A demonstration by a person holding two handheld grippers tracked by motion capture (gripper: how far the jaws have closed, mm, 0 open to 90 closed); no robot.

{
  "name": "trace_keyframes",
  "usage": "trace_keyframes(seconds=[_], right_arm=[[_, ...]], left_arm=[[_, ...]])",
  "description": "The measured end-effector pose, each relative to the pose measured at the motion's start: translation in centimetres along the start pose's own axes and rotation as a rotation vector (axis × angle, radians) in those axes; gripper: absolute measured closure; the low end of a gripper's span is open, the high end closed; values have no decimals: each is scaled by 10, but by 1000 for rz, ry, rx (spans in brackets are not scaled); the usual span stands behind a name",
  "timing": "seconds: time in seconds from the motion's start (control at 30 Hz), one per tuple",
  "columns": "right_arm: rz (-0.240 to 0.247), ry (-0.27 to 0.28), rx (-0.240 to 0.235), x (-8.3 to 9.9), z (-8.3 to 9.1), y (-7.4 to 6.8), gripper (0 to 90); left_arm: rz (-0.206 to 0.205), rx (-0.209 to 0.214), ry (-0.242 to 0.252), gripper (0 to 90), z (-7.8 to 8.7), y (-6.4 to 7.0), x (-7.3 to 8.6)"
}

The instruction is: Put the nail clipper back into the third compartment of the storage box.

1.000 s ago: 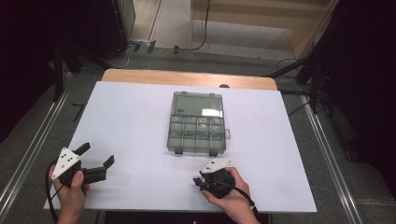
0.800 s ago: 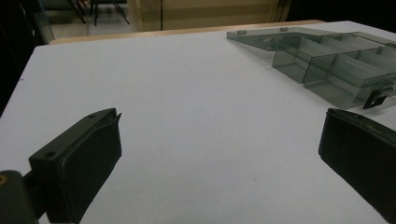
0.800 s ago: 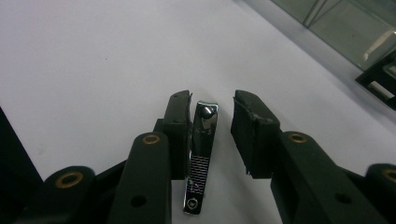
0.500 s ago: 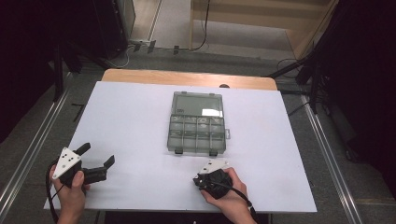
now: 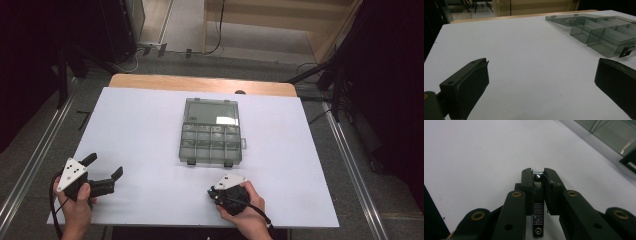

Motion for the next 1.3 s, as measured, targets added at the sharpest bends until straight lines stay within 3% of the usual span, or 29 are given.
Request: trace_keyframes(seconds=[1.3], right_arm=[[-46, 111, -6, -31, 33, 23, 811]], left_arm=[[12, 0, 8, 0, 1, -1, -1]])
Point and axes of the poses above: each handheld gripper's, and its own axes: z roughly backward along the jaws, x roughly out of its underside, y roughly to its right, the point moved 7 cm from there along -z, roughly forward along the jaws, and after that the axes turned 3 degrees about z, right-handed, at the moved point
